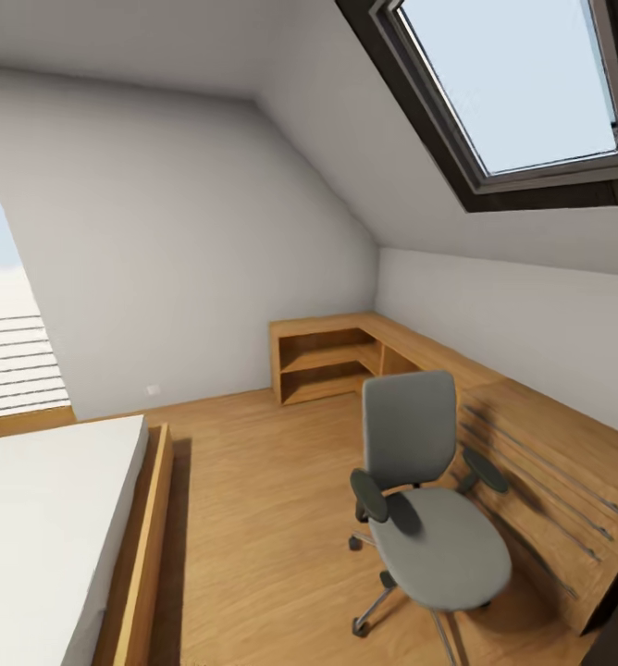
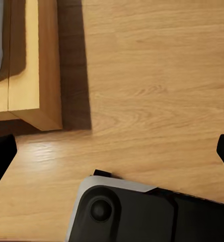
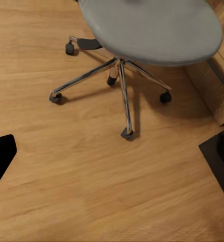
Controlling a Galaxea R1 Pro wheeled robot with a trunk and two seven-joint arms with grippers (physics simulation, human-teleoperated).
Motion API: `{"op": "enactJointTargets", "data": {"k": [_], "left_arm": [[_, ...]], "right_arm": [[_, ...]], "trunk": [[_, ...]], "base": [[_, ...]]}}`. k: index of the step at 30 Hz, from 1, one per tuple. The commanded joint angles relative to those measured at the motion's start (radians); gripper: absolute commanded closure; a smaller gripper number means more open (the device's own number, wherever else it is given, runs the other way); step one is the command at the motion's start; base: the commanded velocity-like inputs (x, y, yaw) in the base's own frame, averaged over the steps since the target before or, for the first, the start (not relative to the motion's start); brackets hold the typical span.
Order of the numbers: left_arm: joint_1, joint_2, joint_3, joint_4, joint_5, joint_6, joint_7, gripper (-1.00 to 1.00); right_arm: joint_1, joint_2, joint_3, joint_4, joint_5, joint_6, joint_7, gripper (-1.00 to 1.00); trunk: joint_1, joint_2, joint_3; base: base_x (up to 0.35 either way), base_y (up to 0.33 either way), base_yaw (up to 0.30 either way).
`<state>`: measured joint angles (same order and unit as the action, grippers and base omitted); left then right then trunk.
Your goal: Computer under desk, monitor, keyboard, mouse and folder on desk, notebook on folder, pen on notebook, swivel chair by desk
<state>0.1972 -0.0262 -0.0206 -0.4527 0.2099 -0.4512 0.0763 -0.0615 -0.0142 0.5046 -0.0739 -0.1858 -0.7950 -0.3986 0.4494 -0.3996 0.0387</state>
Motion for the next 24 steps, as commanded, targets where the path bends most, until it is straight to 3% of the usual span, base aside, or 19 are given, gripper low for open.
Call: {"op": "enactJointTargets", "data": {"k": [1,12,24], "left_arm": [[0.001,0.0,-0.002,-0.001,0.002,-0.001,0.005,-1.0],[0.001,0.0,-0.002,-0.001,0.002,-0.001,0.005,-1.0],[0.001,0.0,-0.002,-0.001,0.002,-0.001,0.005,-1.0]], "right_arm": [[0.0,0.0,0.009,0.0,-0.008,-0.002,-0.002,-1.0],[0.0,-0.001,0.009,0.0,-0.006,-0.003,-0.002,-1.0],[0.0,-0.001,0.009,0.0,-0.006,-0.003,-0.002,-1.0]], "trunk": [[0.001,0.0,0.0],[0.001,0.0,0.004],[0.001,0.0,0.008]], "base": [[0.13,-0.114,0.279],[0.194,-0.202,0.279],[0.023,-0.024,0.279]]}}
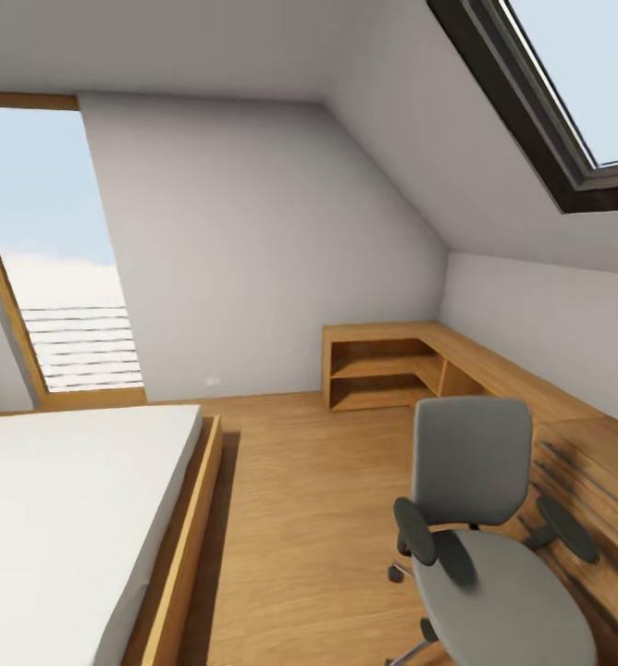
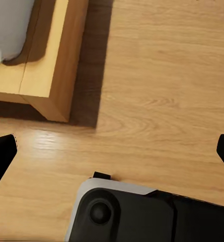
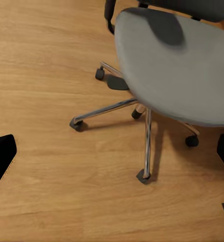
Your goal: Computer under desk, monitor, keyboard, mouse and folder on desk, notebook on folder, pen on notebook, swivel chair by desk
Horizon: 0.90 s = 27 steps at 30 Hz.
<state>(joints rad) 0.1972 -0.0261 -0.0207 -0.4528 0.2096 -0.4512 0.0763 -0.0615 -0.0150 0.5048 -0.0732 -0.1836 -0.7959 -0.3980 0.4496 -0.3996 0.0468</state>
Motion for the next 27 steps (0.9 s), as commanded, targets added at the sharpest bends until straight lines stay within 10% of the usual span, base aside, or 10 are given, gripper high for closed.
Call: {"op": "enactJointTargets", "data": {"k": [1,27], "left_arm": [[0.001,0.0,-0.002,-0.001,0.002,-0.001,0.005,-1.0],[0.001,-0.009,-0.002,0.0,-0.001,-0.006,0.006,-1.0]], "right_arm": [[0.0,0.0,0.009,0.0,-0.008,-0.002,-0.002,-1.0],[-0.001,-0.002,0.012,0.003,-0.008,0.003,0.002,-1.0]], "trunk": [[0.0,0.0,0.0],[0.0,0.0,0.003]], "base": [[0.002,-0.003,0.279],[0.174,0.043,0.109]]}}
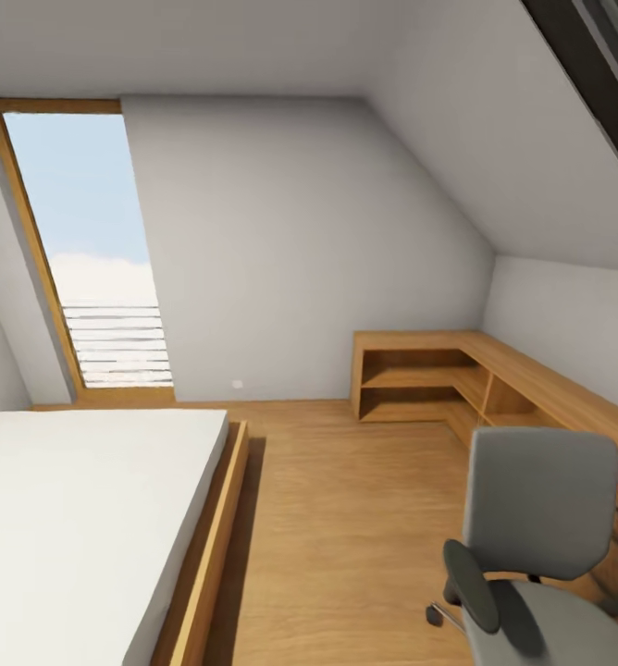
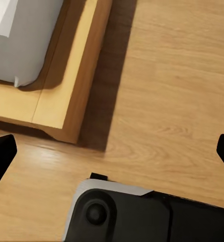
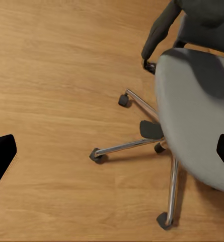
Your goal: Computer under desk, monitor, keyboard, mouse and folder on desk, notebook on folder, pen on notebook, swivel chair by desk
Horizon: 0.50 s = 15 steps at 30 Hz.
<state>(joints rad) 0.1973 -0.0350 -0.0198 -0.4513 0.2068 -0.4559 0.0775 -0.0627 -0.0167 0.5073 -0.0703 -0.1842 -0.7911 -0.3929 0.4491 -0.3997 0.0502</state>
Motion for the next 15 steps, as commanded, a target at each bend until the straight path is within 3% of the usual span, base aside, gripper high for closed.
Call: {"op": "enactJointTargets", "data": {"k": [1,15], "left_arm": [[0.001,0.002,-0.003,-0.001,0.002,-0.001,0.005,-1.0],[0.001,0.009,-0.003,-0.001,0.002,-0.001,0.005,-1.0]], "right_arm": [[0.0,-0.002,0.01,0.0,-0.008,-0.002,-0.003,-1.0],[0.0,-0.008,0.01,0.0,-0.009,-0.002,-0.003,-1.0]], "trunk": [[0.001,0.0,0.0],[0.001,0.0,0.0]], "base": [[0.328,0.116,0.0],[0.299,0.053,0.0]]}}
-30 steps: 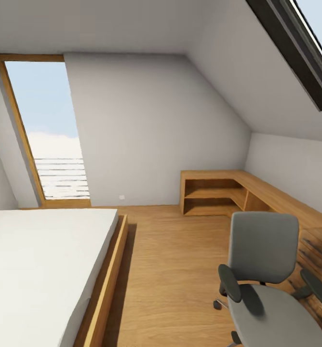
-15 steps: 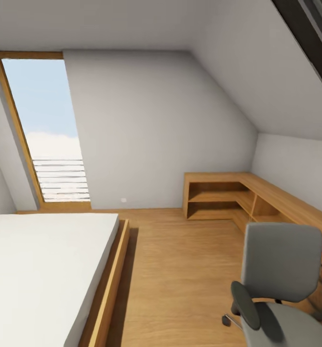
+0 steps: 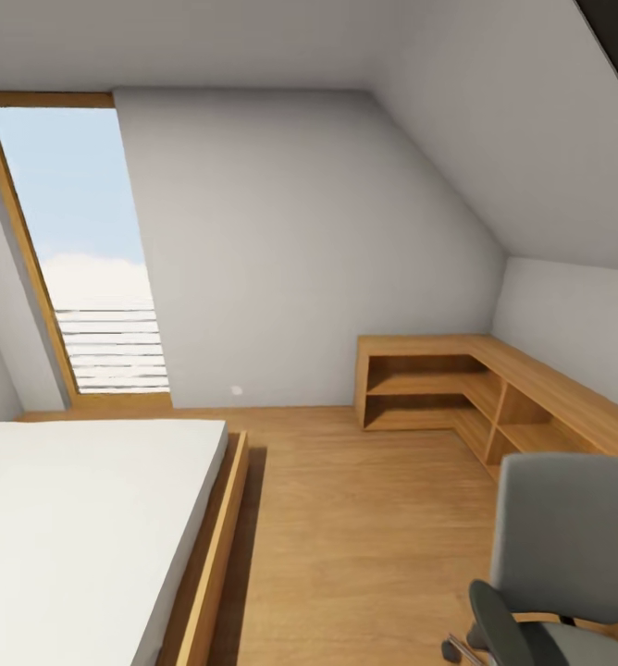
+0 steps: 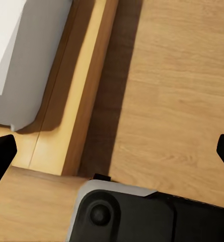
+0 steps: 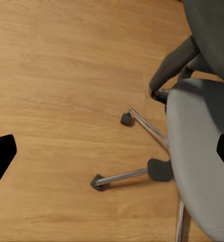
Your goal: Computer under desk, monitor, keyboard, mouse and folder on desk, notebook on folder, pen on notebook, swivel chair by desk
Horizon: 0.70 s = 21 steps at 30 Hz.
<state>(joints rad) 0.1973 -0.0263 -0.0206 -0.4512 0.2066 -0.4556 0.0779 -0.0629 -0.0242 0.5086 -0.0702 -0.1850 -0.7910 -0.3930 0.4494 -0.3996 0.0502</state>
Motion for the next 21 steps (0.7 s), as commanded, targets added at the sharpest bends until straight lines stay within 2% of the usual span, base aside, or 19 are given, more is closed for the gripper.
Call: {"op": "enactJointTargets", "data": {"k": [1,8,17,21], "left_arm": [[0.001,0.0,-0.002,-0.001,0.002,-0.001,0.005,-1.0],[0.001,0.0,-0.002,-0.001,0.003,-0.001,0.004,-1.0],[0.001,0.0,-0.002,-0.001,0.002,-0.001,0.004,-1.0],[0.001,0.0,-0.002,-0.001,0.002,-0.001,0.003,-1.0]], "right_arm": [[0.0,0.0,0.009,0.0,-0.008,-0.002,-0.003,-1.0],[0.0,0.0,0.008,0.0,-0.008,-0.001,-0.003,-1.0],[0.0,0.0,0.008,0.0,-0.008,-0.001,-0.003,-1.0],[0.0,0.0,0.008,0.0,-0.008,-0.001,-0.003,-1.0]], "trunk": [[0.001,0.0,0.0],[0.001,0.0,0.0],[0.001,0.0,0.0],[0.001,0.0,0.0]], "base": [[0.136,0.006,0.0],[0.091,-0.002,0.0],[0.234,-0.095,0.0],[0.101,-0.056,0.0]]}}
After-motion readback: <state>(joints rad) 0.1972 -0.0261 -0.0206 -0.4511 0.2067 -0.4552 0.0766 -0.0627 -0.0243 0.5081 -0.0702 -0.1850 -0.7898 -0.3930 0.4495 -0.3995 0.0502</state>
